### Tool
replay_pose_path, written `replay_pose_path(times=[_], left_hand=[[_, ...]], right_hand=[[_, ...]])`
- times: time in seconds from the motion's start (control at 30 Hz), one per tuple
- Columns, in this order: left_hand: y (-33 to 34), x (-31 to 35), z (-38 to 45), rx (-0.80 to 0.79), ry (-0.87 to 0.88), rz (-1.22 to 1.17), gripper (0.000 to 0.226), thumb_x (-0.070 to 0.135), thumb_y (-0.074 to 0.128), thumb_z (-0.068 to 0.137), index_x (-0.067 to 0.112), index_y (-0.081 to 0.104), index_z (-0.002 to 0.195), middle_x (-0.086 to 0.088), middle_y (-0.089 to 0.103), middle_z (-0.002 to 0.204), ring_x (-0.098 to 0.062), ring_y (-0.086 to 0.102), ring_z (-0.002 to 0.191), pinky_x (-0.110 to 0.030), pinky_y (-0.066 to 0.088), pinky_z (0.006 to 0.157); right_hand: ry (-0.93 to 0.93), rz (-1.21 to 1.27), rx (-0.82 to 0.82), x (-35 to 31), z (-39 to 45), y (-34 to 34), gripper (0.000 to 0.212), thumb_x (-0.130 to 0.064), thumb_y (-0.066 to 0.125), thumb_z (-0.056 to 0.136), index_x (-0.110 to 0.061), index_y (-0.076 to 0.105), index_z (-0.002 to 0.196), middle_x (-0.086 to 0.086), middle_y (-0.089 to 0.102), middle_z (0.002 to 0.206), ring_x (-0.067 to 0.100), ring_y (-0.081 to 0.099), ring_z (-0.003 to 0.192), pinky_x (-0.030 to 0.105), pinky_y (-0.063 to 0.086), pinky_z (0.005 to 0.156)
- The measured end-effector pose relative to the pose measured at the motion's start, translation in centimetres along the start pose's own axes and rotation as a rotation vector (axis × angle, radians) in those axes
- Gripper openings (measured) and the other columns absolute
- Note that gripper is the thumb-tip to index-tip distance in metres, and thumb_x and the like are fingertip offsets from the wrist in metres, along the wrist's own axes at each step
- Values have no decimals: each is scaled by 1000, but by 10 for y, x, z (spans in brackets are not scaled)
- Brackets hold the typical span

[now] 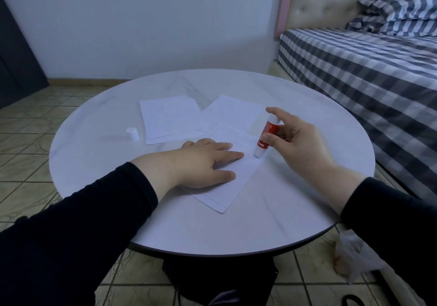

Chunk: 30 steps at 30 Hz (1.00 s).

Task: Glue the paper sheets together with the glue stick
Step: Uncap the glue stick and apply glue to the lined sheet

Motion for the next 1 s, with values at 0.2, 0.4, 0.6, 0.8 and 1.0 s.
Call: replay_pose_path(times=[0.2,0.4,0.6,0.8,1.0], left_hand=[[1,-2,1,17,16,-26,53,61,37,95,58,17,144,24,8,159,-5,2,146,-39,3,118],[-4,-8,2,94,8,-116,52,64,49,87,58,32,135,20,29,153,-14,22,140,-37,19,116],[-1,-16,-2,97,1,-203,51,63,54,85,60,37,133,25,26,153,-11,29,139,-37,27,114],[0,-13,-6,91,11,-174,50,56,48,93,56,32,140,25,16,157,-4,10,147,-34,10,120],[4,-13,-7,91,41,-145,49,53,41,97,55,27,143,23,14,158,-2,8,147,-34,9,121]], right_hand=[[32,92,157,8,7,-21,52,-14,72,85,-47,57,121,-3,73,87,9,70,89,34,52,96],[-41,94,-57,-12,-6,10,51,-9,74,83,-44,58,117,-8,74,79,5,68,75,27,53,84],[28,-7,24,0,-2,-3,51,-15,72,85,-39,57,127,-5,73,87,5,68,85,28,51,94],[-13,145,-23,-16,-12,6,51,-10,73,84,-44,58,119,-2,76,86,14,72,86,39,54,93],[0,11,-11,-11,-16,7,51,-13,73,84,-43,57,122,-2,74,91,10,69,86,32,52,94]])
Point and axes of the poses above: each hand's wrist, its own z-axis towards the middle knuckle, its own y-axis out of the palm, x = y × z, the point moved 9 cm from there along z, towards the middle knuckle
